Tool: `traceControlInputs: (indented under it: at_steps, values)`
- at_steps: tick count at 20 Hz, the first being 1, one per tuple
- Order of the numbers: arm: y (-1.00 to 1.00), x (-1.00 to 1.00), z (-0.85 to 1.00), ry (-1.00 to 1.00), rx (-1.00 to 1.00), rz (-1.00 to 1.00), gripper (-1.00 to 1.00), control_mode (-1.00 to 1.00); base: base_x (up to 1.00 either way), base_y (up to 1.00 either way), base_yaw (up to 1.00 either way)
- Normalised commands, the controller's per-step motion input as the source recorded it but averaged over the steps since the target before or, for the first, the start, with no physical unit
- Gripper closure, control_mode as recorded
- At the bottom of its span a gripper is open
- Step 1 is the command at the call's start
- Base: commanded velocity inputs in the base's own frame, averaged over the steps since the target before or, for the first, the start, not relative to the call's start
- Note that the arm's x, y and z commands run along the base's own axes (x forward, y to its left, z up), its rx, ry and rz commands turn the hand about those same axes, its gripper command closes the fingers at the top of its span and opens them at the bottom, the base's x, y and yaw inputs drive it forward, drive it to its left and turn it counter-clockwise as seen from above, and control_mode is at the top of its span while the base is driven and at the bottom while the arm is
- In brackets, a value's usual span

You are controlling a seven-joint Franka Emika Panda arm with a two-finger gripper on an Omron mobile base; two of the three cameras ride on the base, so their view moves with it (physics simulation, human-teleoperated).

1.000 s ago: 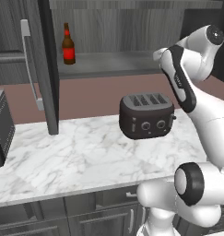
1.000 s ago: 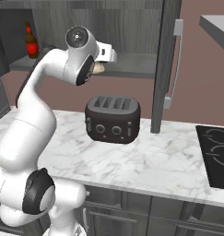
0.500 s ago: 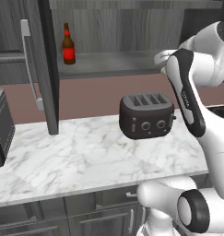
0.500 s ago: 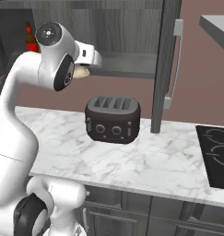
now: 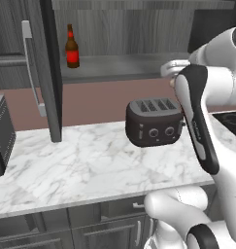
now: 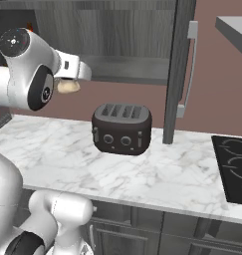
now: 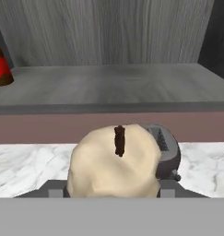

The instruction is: Get the candle and the beer from the cabinet and move them to the dining counter.

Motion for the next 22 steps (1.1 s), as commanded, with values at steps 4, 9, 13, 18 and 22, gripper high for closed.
traceControlInputs:
  at_steps: [4,9,13,18,22]
  values:
    - [0.11,-0.09,0.0,0.0,0.0,-0.04,1.0,-1.0,0.0,0.0,0.0]
    - [0.01,0.0,0.0,0.03,0.0,0.0,1.0,-1.0,0.0,0.0,0.0]
    - [0.0,0.0,0.0,0.07,0.0,0.0,1.0,-1.0,0.0,0.0,0.0]
    - [0.0,0.0,0.0,0.06,0.0,0.0,1.0,-1.0,0.0,0.0,0.0]
    - [0.0,-0.01,0.0,0.04,0.0,0.0,1.0,-1.0,0.0,0.0,0.0]
